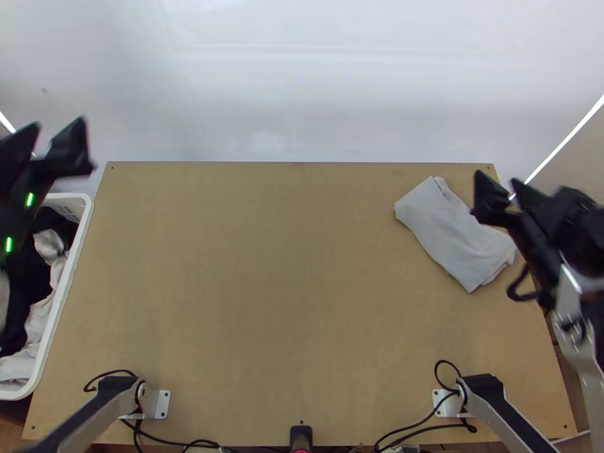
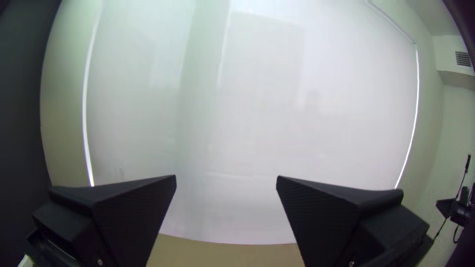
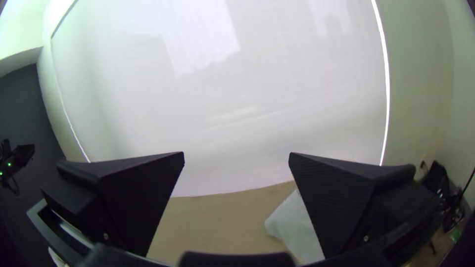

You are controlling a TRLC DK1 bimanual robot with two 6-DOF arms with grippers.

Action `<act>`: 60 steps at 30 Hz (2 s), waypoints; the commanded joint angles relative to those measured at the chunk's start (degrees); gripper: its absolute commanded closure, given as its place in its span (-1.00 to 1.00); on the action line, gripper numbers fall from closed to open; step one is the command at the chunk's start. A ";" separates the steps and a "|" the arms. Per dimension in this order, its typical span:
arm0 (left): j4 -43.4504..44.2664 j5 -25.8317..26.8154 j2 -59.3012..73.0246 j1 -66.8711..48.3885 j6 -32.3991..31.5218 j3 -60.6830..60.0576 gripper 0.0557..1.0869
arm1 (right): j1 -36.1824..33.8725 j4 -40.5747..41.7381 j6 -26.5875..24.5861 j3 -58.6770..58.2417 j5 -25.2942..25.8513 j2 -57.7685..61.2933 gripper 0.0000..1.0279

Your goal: Fold the t-shirt

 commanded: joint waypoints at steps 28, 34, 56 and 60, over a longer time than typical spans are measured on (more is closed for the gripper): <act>42.99 -8.14 -59.70 3.07 12.80 -87.93 -0.91 | 1.02 40.84 -20.52 -66.32 3.57 -49.78 -0.91; 38.42 -3.13 -59.62 2.89 9.55 -91.18 -0.91 | -2.06 30.30 -15.16 -67.37 3.66 -49.61 -0.91; 30.42 -2.08 -59.44 4.03 7.35 -90.91 -0.91 | -7.07 23.71 -15.86 -67.11 3.57 -49.52 -0.91; 30.42 -2.08 -59.44 4.03 7.35 -90.91 -0.91 | -7.07 23.71 -15.86 -67.11 3.57 -49.52 -0.91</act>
